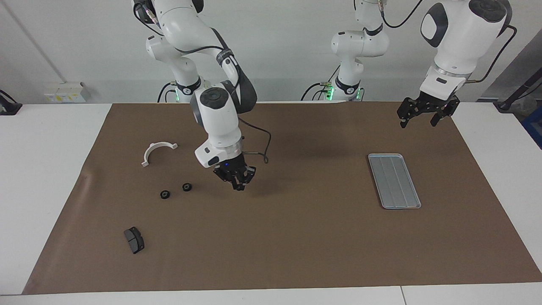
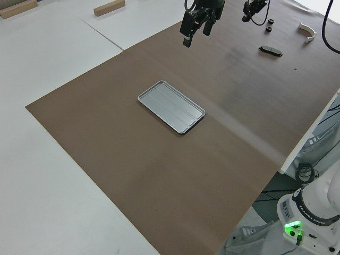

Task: Pick bearing gear from pile to tray
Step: 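Carry a small black bearing from the pile to mid-table with the right gripper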

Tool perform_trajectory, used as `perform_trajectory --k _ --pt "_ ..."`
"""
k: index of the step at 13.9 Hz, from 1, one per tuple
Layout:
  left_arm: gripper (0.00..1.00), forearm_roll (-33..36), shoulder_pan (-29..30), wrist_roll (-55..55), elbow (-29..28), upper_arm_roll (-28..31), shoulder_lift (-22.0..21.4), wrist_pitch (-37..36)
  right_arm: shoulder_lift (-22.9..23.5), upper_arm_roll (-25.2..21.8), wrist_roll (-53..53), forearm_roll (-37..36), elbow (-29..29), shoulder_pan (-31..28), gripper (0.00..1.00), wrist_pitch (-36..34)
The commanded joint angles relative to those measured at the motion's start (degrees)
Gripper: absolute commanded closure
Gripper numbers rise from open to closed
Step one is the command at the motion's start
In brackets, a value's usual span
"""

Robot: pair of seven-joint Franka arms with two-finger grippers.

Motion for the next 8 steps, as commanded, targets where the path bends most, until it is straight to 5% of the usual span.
perform_trajectory --k 1,8 --pt "0.00 -0.4 0.3 1.0 -2.2 0.0 -1.9 1.0 2.0 1.4 8.2 0.7 0.5 3.8 1.00 4.4" --pt "0.00 -0.4 0.3 1.0 -2.2 0.0 -1.9 0.9 7.1 1.3 16.5 -0.5 -0.1 11.3 1.00 11.1"
